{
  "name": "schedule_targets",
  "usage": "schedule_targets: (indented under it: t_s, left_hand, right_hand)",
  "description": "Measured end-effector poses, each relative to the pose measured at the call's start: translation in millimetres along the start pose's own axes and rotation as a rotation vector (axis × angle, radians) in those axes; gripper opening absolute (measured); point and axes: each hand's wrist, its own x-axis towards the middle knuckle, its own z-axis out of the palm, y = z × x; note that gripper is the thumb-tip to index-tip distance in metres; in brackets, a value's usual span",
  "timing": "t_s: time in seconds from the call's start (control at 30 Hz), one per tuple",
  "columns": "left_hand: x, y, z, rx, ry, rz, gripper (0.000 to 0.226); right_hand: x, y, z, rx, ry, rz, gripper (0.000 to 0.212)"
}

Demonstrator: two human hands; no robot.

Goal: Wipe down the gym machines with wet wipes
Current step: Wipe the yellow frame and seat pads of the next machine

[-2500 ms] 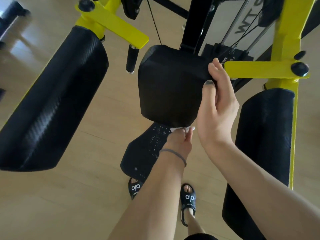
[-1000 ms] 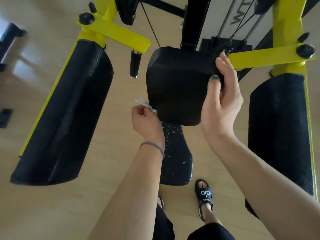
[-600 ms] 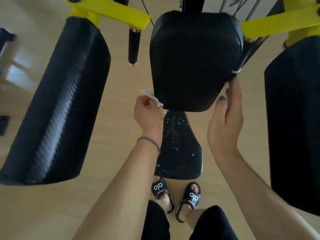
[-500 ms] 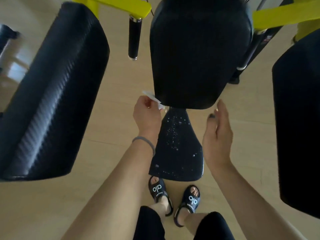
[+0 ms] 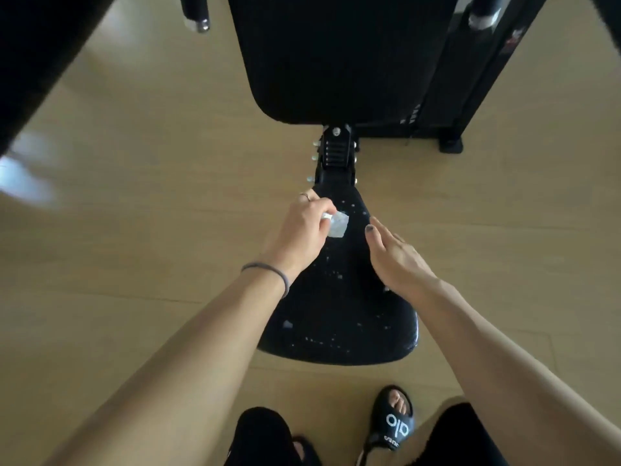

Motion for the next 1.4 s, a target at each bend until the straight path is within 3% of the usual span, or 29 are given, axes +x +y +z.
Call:
schedule_targets:
  t_s: [0.13, 0.27, 0.47, 0.63, 0.93, 1.13, 1.4]
  left_hand:
    - [14, -27, 34, 0.119, -0.017, 0.167, 0.025]
    - [36, -43, 58, 0.238, 0.073, 0.262, 0.03]
    - [46, -30, 60, 0.435, -0.045, 0.33, 0.024]
    - [26, -32, 51, 0.226, -0.089, 0.418, 0.015]
    - [66, -41, 52, 0.426, 0.014, 0.33, 0.019]
    - [44, -27, 55, 0.229, -0.059, 0.454, 0.018]
    - [81, -20, 71, 0.304, -0.059, 0.417, 0.012]
  right_hand:
    - [33, 11, 14, 0.017, 0.011, -0.064, 0.058]
    - [52, 24, 24, -0.015, 0.058, -0.079, 0.06]
    - [55, 34, 34, -0.007, 0.151, -0.133, 0.066]
    - [48, 32, 35, -0.025, 0.177, -0.178, 0.06]
    - [40, 29, 35, -0.041, 0.217, -0.167, 0.058]
    - [34, 30, 36, 0.084, 0.287, -0.197, 0.048]
    - [33, 28, 37, 0.081, 0.316, -0.189, 0.047]
